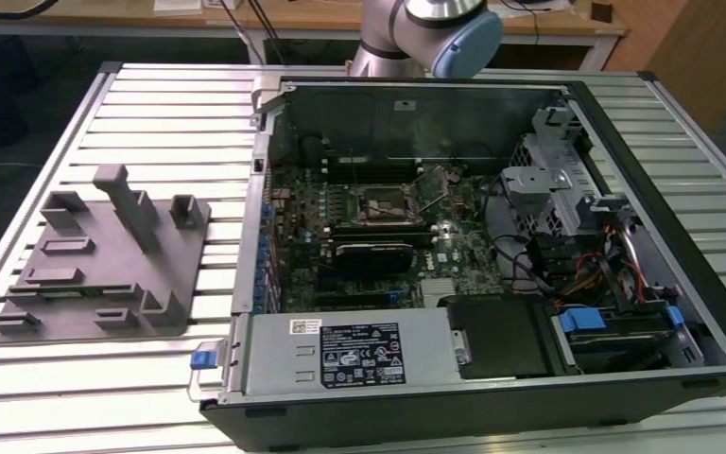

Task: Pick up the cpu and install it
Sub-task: 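Pick up the cpu and move it towards the insertion slot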

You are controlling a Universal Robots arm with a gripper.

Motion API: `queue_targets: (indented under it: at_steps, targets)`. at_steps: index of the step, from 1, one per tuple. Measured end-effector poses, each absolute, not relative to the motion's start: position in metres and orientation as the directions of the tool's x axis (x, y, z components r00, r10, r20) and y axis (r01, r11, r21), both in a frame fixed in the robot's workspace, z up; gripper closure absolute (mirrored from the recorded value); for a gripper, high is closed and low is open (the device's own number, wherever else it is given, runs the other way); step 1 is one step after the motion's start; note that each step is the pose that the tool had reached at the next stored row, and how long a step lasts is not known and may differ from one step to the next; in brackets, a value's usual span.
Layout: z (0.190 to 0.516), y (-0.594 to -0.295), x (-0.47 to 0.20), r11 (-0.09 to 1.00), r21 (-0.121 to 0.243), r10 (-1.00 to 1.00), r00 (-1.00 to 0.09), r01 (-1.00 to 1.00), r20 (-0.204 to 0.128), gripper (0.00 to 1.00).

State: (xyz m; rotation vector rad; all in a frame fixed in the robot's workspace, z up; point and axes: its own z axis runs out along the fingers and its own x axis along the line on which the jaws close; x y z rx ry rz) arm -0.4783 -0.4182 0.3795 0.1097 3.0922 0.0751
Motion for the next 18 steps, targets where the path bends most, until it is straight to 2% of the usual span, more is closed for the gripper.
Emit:
queue_targets:
  at_steps: [18]
  targets:
    - [0.3854,-0.4181,-0.4745,0.996,0.050,0.072,-0.996,0.070,-0.045,0.45]
